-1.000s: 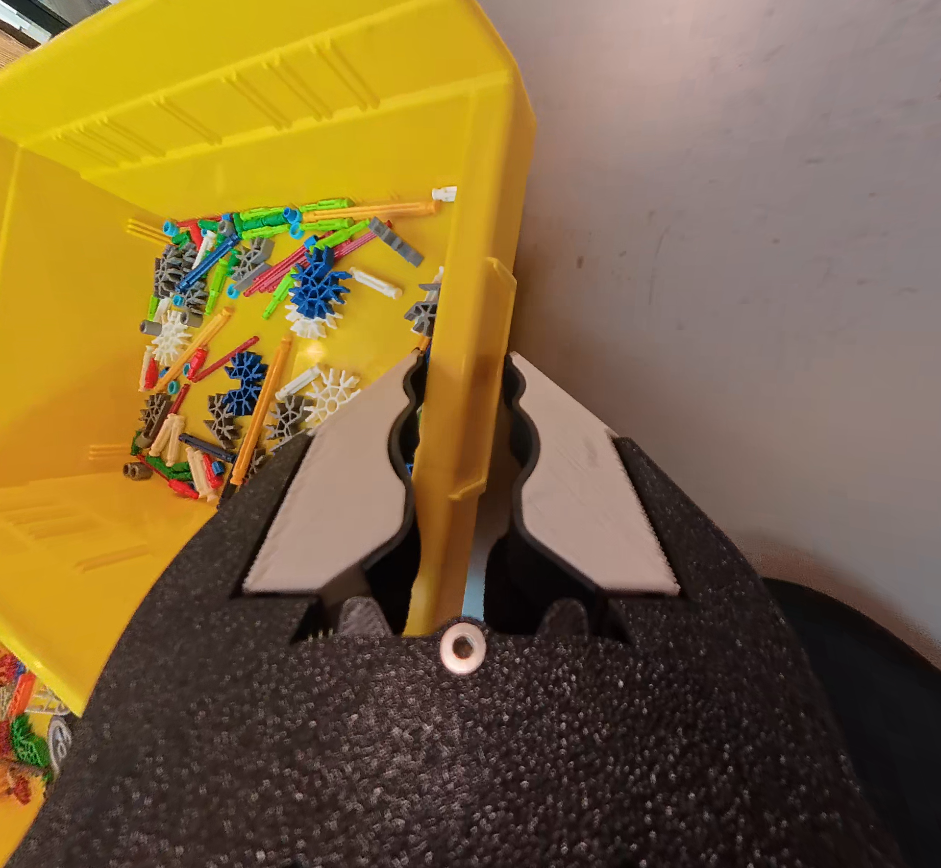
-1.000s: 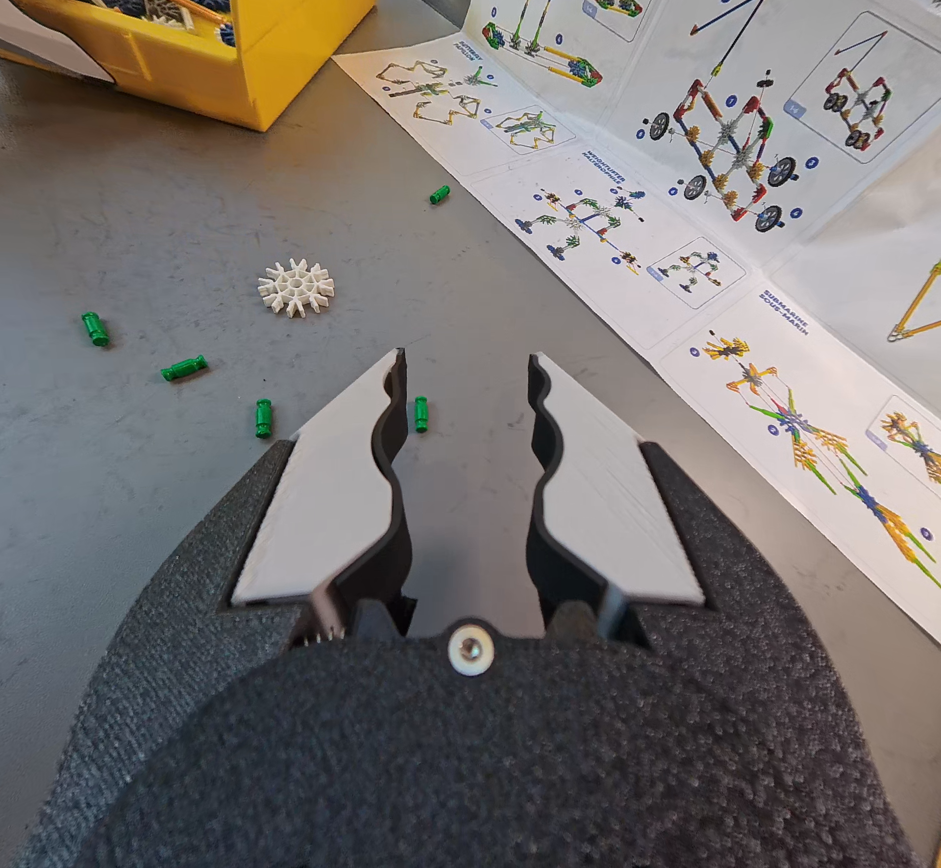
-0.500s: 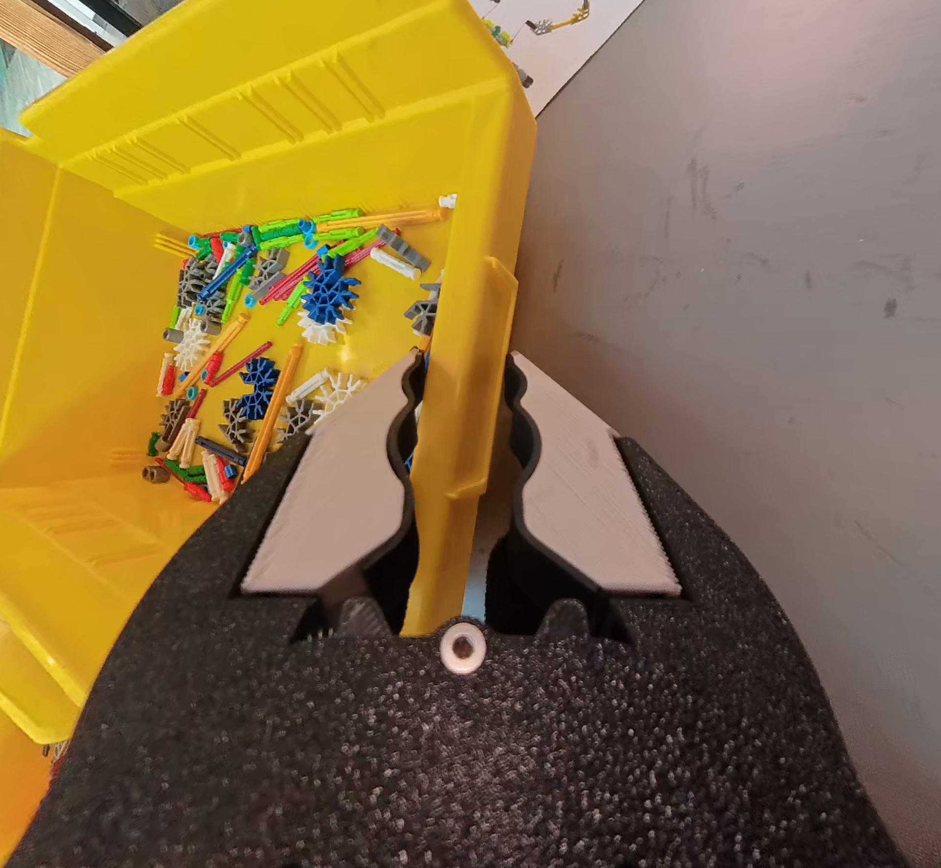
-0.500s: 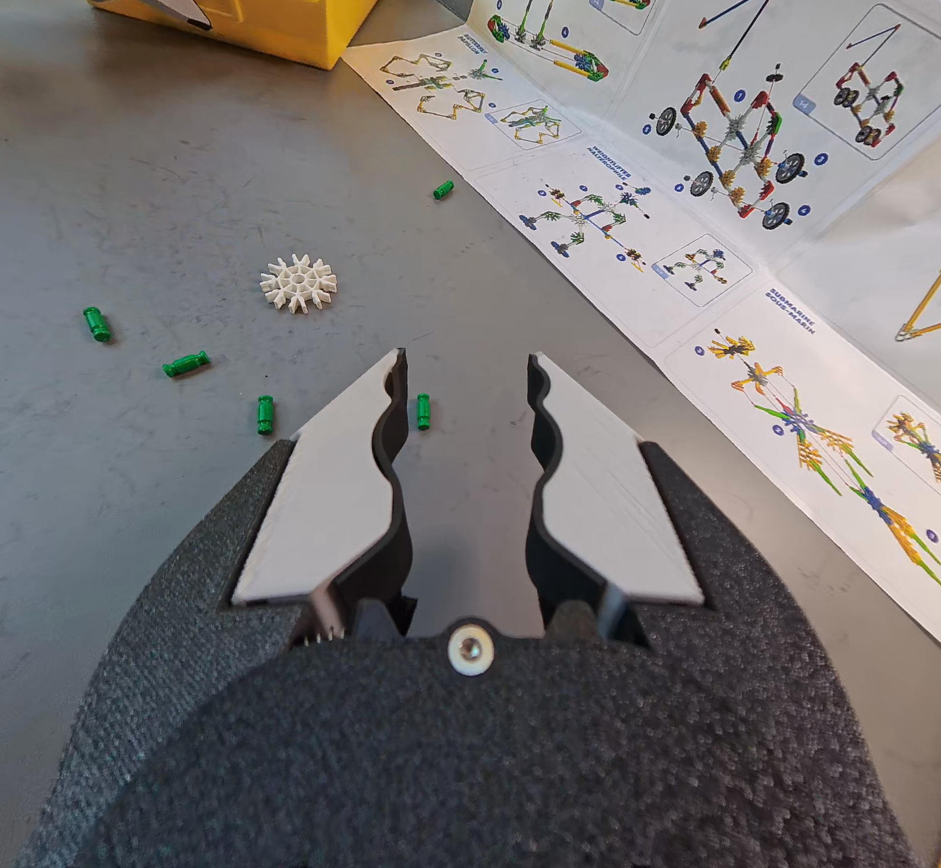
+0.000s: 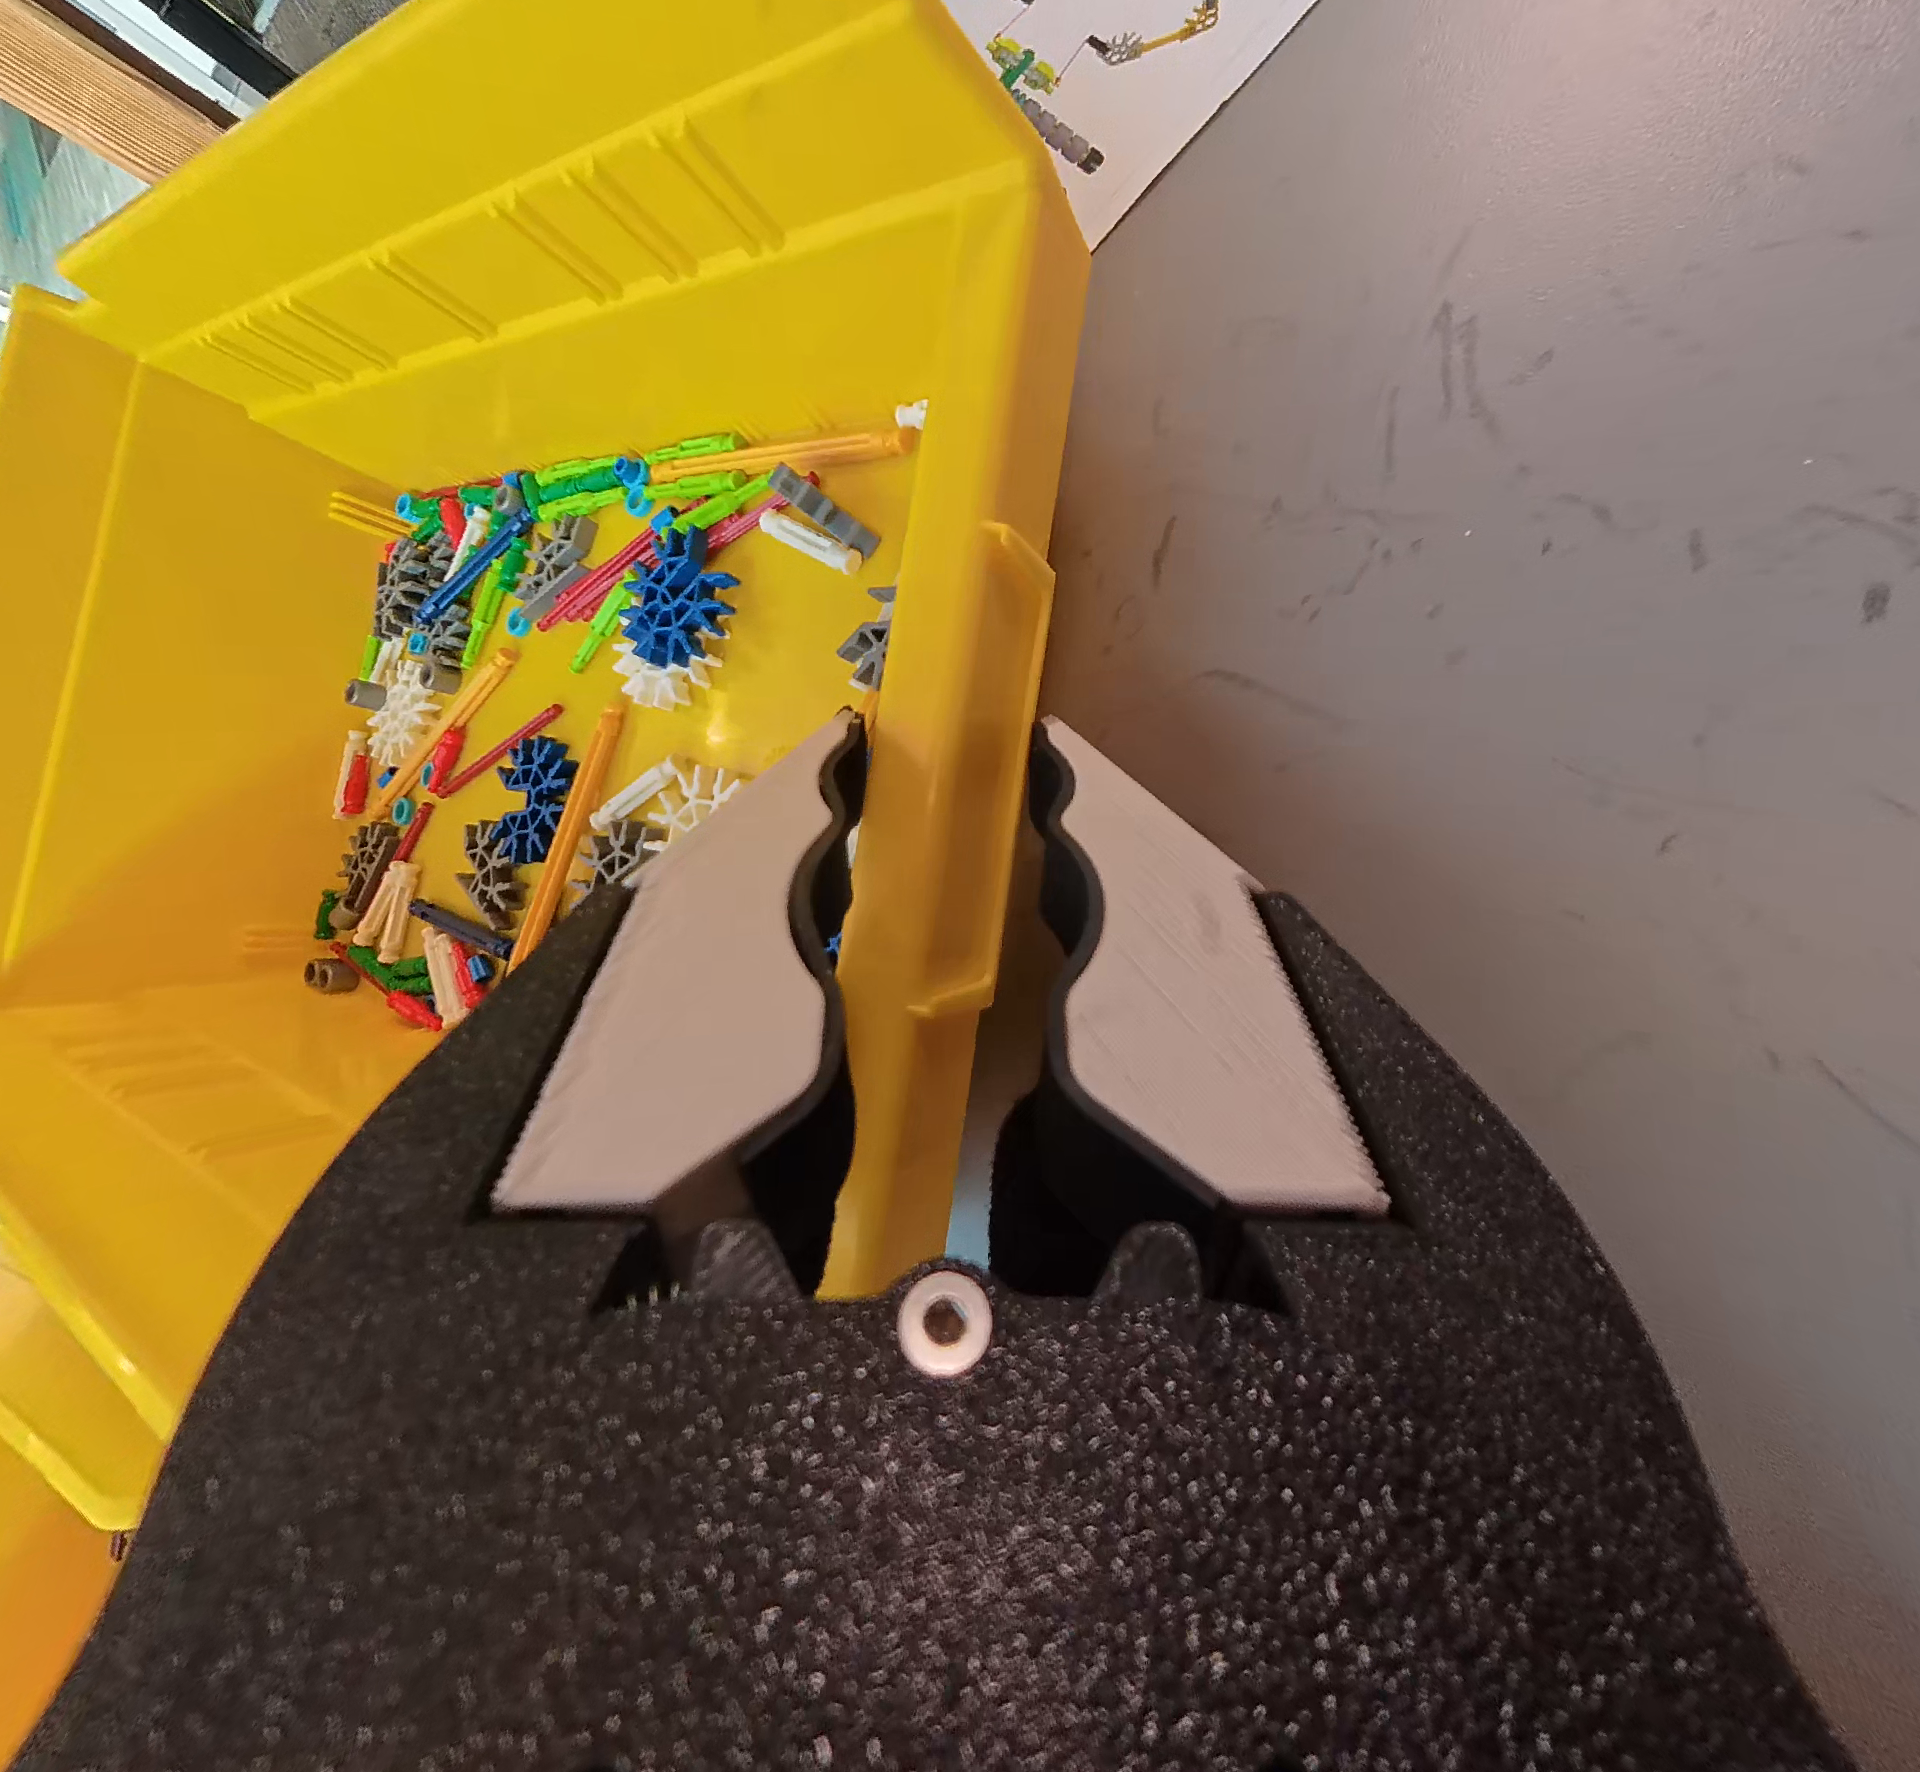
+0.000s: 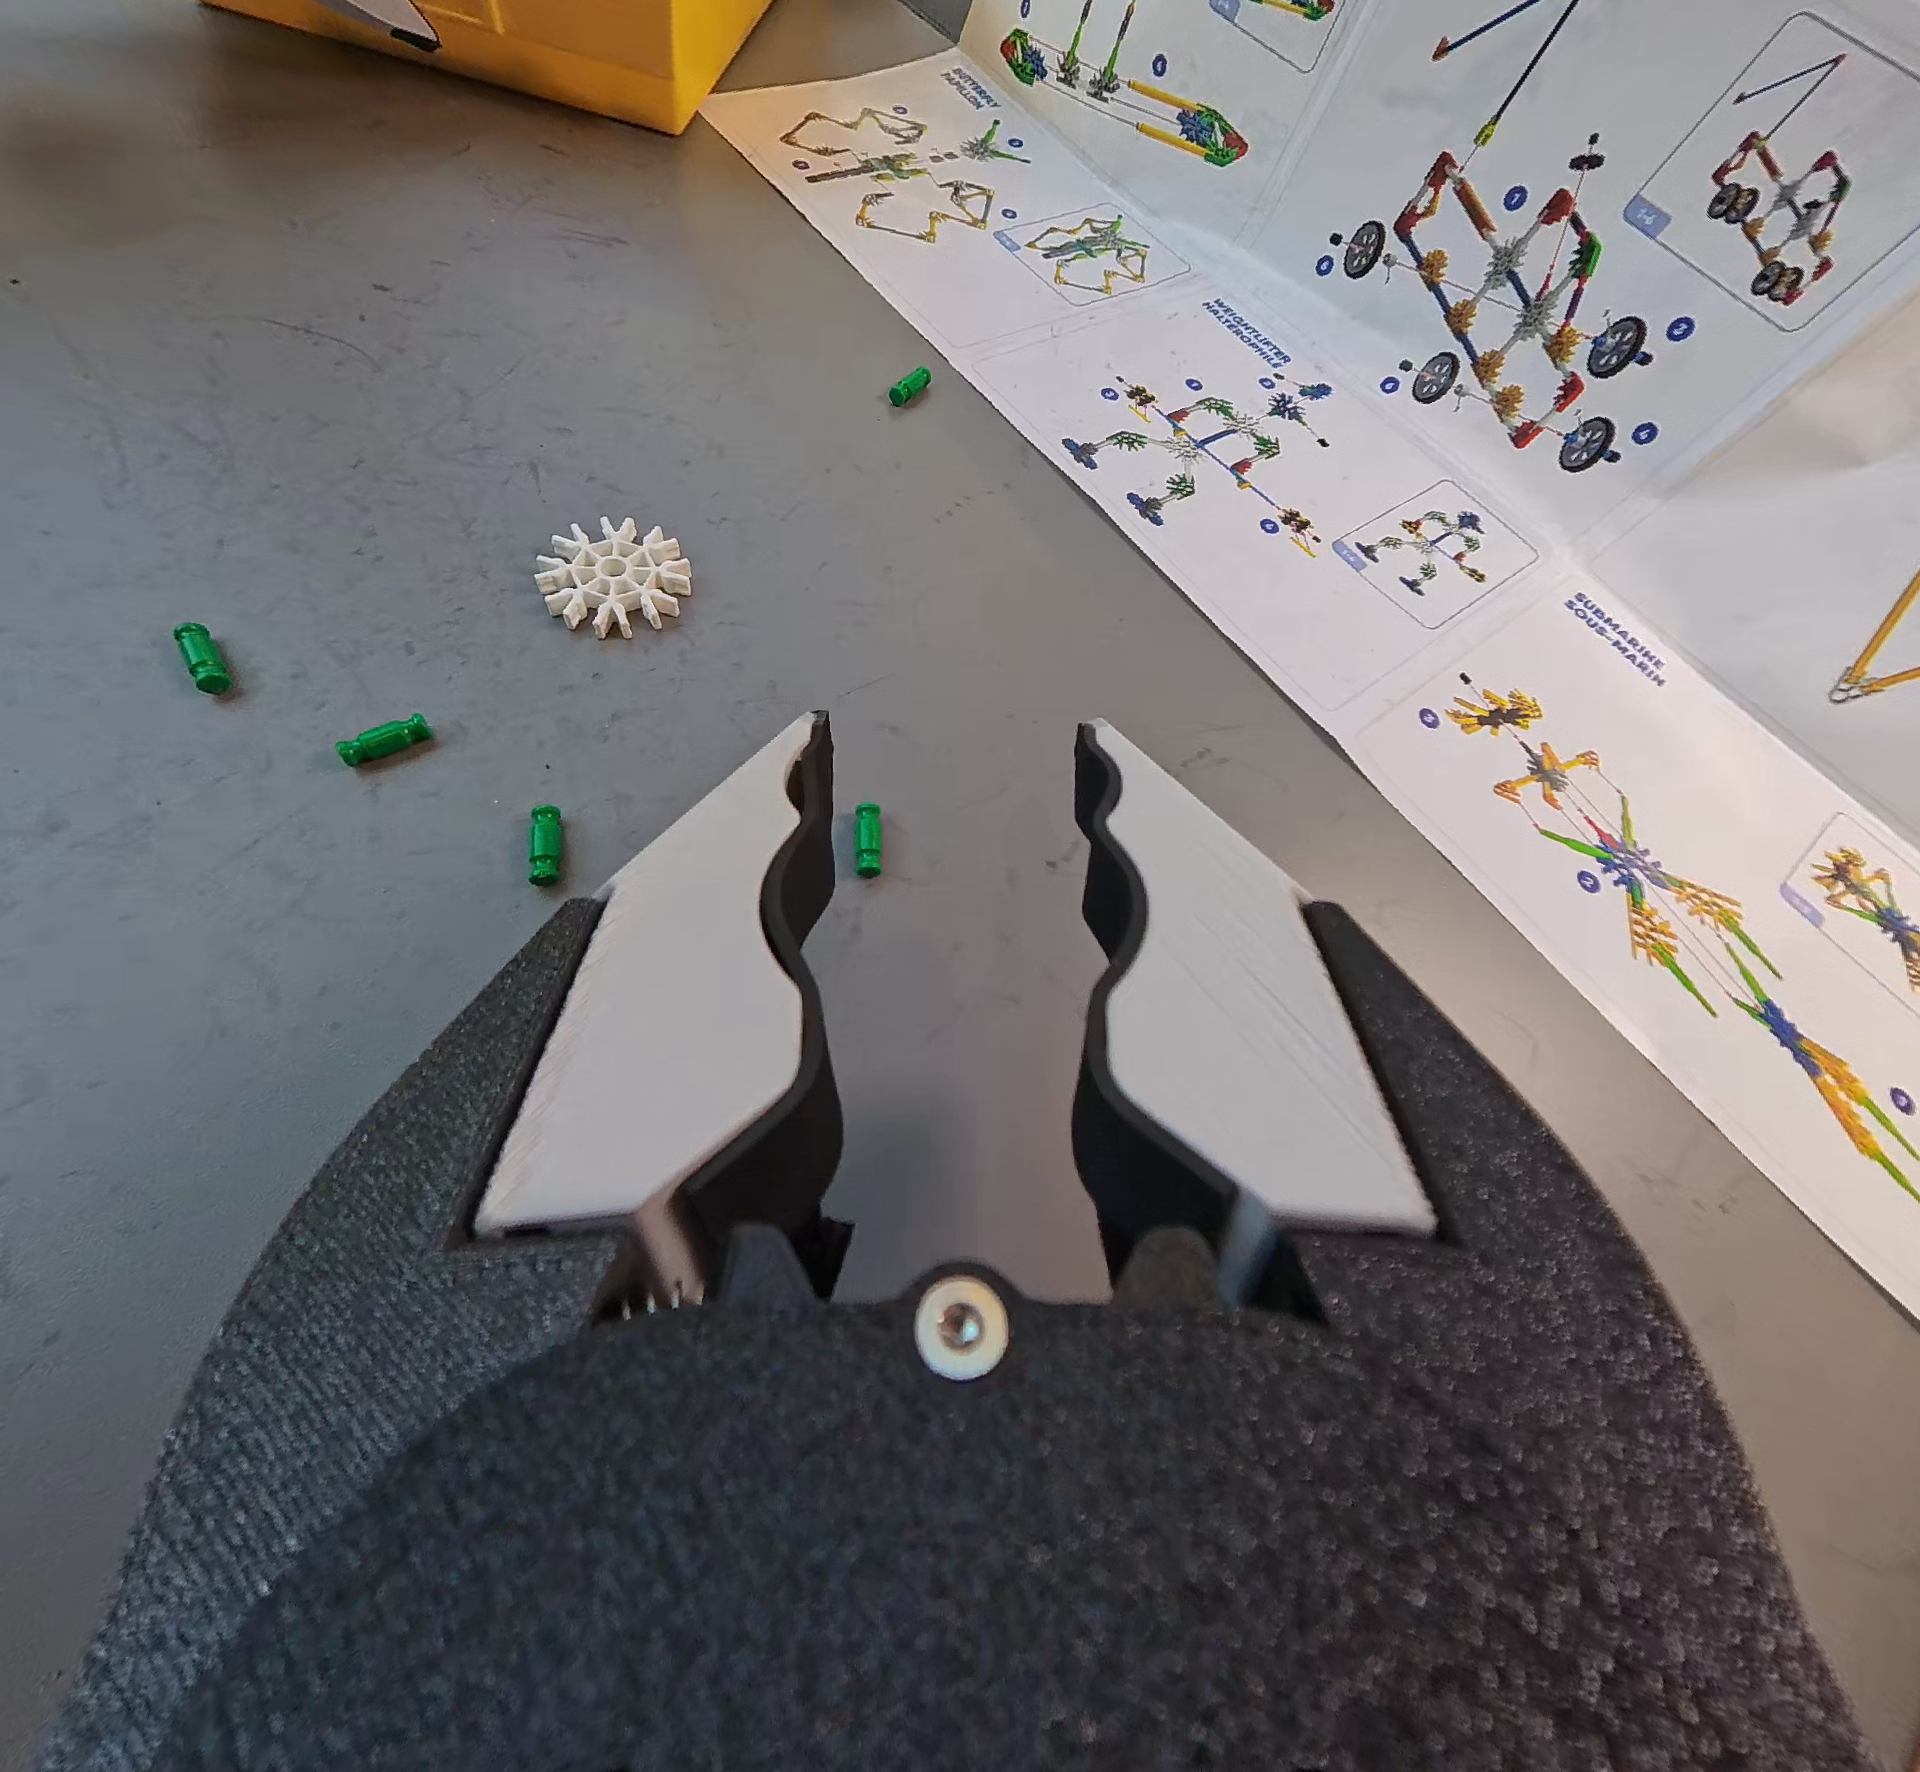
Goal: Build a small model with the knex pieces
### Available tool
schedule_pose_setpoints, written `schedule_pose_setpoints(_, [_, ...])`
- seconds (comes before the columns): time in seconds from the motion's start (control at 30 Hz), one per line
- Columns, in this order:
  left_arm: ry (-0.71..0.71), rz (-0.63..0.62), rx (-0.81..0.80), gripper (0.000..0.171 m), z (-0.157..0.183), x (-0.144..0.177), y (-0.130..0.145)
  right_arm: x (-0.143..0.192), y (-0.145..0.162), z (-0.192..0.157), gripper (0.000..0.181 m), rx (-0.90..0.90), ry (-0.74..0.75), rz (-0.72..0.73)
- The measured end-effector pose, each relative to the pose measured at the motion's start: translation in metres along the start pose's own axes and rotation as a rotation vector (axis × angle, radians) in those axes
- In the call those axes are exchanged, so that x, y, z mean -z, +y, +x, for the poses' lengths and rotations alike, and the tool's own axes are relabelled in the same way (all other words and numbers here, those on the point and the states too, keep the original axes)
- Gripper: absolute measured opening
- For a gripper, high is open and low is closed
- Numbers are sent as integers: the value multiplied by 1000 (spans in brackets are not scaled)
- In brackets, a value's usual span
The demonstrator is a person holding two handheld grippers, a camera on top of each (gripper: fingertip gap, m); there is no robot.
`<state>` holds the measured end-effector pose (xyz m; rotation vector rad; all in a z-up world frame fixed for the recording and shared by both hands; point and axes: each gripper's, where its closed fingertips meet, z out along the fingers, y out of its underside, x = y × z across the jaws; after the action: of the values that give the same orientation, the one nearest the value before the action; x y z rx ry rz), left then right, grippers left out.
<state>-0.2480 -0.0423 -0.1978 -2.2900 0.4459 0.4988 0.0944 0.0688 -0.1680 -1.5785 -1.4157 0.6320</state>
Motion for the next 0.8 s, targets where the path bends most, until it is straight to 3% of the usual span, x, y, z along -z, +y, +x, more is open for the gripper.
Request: schedule_pose_setpoints(0.8, [21,20,-11,31,-1,2,3,-2,2,-3,45,21,-3,-15])
